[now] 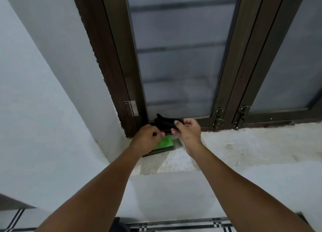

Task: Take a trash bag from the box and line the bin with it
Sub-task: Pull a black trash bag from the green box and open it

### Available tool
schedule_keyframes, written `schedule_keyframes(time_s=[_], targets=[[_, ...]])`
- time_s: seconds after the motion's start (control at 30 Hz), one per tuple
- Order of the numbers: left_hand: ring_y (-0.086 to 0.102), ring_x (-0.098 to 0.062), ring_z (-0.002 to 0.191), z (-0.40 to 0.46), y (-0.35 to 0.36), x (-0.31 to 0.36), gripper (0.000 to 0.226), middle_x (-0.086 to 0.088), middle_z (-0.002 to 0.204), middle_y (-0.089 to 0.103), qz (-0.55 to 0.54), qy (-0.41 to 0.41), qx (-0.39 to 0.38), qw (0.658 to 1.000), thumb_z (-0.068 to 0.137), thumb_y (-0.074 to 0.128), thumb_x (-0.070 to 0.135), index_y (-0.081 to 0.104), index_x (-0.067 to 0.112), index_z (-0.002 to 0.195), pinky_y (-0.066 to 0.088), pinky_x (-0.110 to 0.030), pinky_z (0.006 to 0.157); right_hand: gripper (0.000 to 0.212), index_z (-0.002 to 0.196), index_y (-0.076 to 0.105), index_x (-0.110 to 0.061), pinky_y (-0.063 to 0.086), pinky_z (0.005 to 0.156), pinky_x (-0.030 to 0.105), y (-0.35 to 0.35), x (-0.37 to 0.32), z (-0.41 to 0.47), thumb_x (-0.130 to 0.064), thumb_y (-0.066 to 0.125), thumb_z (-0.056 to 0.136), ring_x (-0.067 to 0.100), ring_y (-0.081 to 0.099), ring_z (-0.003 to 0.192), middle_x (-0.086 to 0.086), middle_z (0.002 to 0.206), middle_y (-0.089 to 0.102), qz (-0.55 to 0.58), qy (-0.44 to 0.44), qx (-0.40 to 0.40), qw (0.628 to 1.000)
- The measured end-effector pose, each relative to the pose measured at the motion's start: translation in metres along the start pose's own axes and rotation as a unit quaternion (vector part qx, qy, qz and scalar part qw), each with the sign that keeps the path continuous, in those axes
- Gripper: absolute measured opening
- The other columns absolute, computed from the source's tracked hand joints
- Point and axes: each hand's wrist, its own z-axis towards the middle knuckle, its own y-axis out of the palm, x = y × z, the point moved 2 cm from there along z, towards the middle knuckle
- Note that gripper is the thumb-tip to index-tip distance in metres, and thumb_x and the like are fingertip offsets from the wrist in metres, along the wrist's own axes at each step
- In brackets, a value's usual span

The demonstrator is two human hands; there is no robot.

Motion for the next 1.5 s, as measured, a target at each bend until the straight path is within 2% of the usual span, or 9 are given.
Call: schedule_keyframes(time_s=[0.13, 0.3, 0.53, 0.7, 0.9, 1.03, 1.13, 1.3, 1.5], targets=[[0.067, -0.015, 0.078, 0.006, -0.009, 0.019, 0.037, -0.002, 0.092, 0.072, -0.269, -0.134, 0.043, 0.953, 0.101, 0.055, 0.045, 0.072, 0.013, 0.096, 0.056, -0.033, 0.076, 0.031, 0.112, 0.059, -0.007, 0.063, 0.082, 0.038, 0.006, 0.001, -0.007, 0.006, 0.072, 0.088, 0.034, 0.075, 0.097, 0.022, 0.117, 0.065, -0.018, 0.046, -0.104, 0.993], [0.075, -0.026, 0.086, 0.009, -0.006, 0.018, 0.022, -0.010, 0.099, 0.077, -0.383, -0.177, 0.004, 0.907, 0.095, 0.069, 0.033, 0.068, 0.013, 0.105, 0.063, -0.039, 0.081, 0.042, 0.123, 0.064, -0.010, 0.062, 0.086, 0.041, 0.005, 0.001, -0.006, 0.010, 0.068, 0.086, 0.030, 0.072, 0.101, 0.019, 0.111, 0.066, -0.114, 0.066, -0.182, 0.974], [0.073, -0.026, 0.100, 0.007, -0.008, 0.023, 0.029, -0.010, 0.108, 0.076, -0.446, -0.197, -0.030, 0.873, 0.096, 0.067, 0.034, 0.067, 0.014, 0.117, 0.058, -0.045, 0.094, 0.015, 0.104, 0.074, -0.010, 0.053, 0.078, 0.033, 0.012, 0.003, -0.014, -0.022, 0.072, 0.095, 0.022, 0.069, 0.098, 0.011, 0.108, 0.076, -0.112, 0.071, -0.188, 0.973], [0.074, -0.024, 0.093, 0.001, -0.014, 0.025, 0.027, -0.012, 0.109, 0.075, -0.513, -0.208, -0.078, 0.829, 0.098, 0.065, 0.032, 0.064, 0.015, 0.120, 0.059, -0.032, 0.068, 0.008, 0.094, 0.062, -0.008, 0.057, 0.084, 0.044, 0.018, -0.002, -0.011, -0.001, 0.061, 0.098, 0.026, 0.065, 0.091, 0.016, 0.095, 0.069, -0.016, 0.099, -0.163, 0.982], [0.070, -0.032, 0.109, 0.001, -0.008, 0.023, 0.034, -0.015, 0.118, 0.073, -0.517, -0.214, -0.091, 0.824, 0.093, 0.069, 0.017, 0.062, 0.015, 0.126, 0.060, -0.050, 0.088, 0.037, 0.122, 0.066, -0.011, 0.058, 0.094, 0.048, 0.016, -0.005, -0.009, 0.007, 0.054, 0.092, 0.031, 0.068, 0.104, 0.017, 0.112, 0.071, -0.015, 0.101, -0.131, 0.986], [0.068, -0.034, 0.108, 0.002, -0.009, 0.021, 0.051, -0.014, 0.118, 0.070, -0.447, -0.219, -0.064, 0.865, 0.083, 0.067, 0.003, 0.058, 0.016, 0.131, 0.058, -0.052, 0.093, 0.036, 0.112, 0.068, -0.008, 0.048, 0.072, 0.036, 0.016, -0.006, -0.006, 0.004, 0.041, 0.092, 0.025, 0.059, 0.087, 0.014, 0.101, 0.067, -0.037, 0.130, -0.058, 0.989], [0.064, -0.028, 0.107, 0.003, -0.016, 0.016, 0.057, -0.007, 0.118, 0.066, -0.360, -0.213, -0.037, 0.907, 0.083, 0.067, -0.001, 0.055, 0.021, 0.134, 0.057, -0.041, 0.091, 0.028, 0.103, 0.064, -0.009, 0.052, 0.075, 0.037, 0.009, -0.006, -0.005, -0.001, 0.039, 0.093, 0.025, 0.060, 0.087, 0.015, 0.102, 0.066, -0.022, 0.165, -0.013, 0.986], [0.063, -0.025, 0.110, 0.005, -0.017, 0.014, 0.067, -0.003, 0.125, 0.064, -0.310, -0.184, -0.019, 0.932, 0.084, 0.072, -0.003, 0.051, 0.023, 0.142, 0.055, -0.036, 0.089, 0.039, 0.118, 0.068, -0.009, 0.061, 0.087, 0.044, 0.012, -0.006, -0.008, -0.042, 0.059, 0.098, 0.032, 0.073, 0.101, 0.014, 0.111, 0.076, -0.008, 0.186, -0.101, 0.977], [0.065, -0.026, 0.111, 0.009, -0.014, 0.017, 0.069, -0.007, 0.127, 0.064, -0.337, -0.155, 0.013, 0.929, 0.081, 0.074, -0.007, 0.052, 0.018, 0.142, 0.057, -0.038, 0.090, 0.038, 0.124, 0.066, -0.002, 0.063, 0.078, 0.043, 0.017, -0.008, -0.011, -0.020, 0.076, 0.092, 0.033, 0.075, 0.098, 0.018, 0.112, 0.076, -0.059, 0.162, -0.151, 0.973]])
